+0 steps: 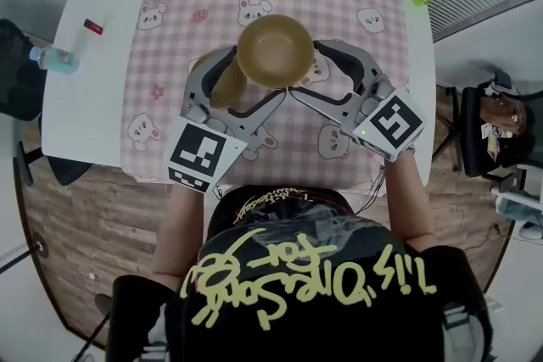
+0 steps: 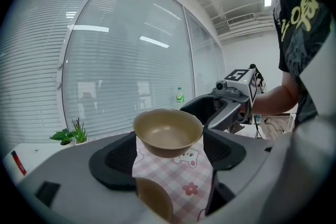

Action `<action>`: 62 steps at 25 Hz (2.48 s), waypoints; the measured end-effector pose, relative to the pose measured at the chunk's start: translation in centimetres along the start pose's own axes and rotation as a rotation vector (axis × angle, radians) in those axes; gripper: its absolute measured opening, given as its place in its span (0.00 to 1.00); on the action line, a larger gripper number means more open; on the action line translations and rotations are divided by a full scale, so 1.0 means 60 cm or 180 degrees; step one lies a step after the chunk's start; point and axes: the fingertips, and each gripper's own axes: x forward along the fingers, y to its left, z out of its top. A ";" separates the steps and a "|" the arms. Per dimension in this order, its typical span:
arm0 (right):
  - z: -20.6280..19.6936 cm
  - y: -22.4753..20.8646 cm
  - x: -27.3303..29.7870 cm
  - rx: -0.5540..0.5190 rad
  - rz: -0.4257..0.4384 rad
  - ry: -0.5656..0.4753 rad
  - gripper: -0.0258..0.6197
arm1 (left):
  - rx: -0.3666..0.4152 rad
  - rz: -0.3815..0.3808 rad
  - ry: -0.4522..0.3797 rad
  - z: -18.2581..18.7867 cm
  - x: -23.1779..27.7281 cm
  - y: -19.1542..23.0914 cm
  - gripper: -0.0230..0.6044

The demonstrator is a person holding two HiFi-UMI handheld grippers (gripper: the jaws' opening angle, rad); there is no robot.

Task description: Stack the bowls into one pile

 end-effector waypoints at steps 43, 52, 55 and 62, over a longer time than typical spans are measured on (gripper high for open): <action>-0.049 0.101 0.171 0.0229 0.0336 0.0331 0.53 | -0.0284 0.0234 0.0332 -0.140 -0.108 0.098 0.67; -0.074 0.103 0.174 0.0208 0.0359 0.0352 0.53 | -0.0321 0.0203 0.0427 -0.162 -0.101 0.094 0.67; -0.081 0.102 0.176 0.0223 0.0363 0.0376 0.53 | -0.0332 0.0196 0.0462 -0.168 -0.098 0.095 0.67; -0.094 0.103 0.180 0.0244 0.0371 0.0440 0.53 | -0.0336 0.0188 0.0537 -0.180 -0.094 0.095 0.67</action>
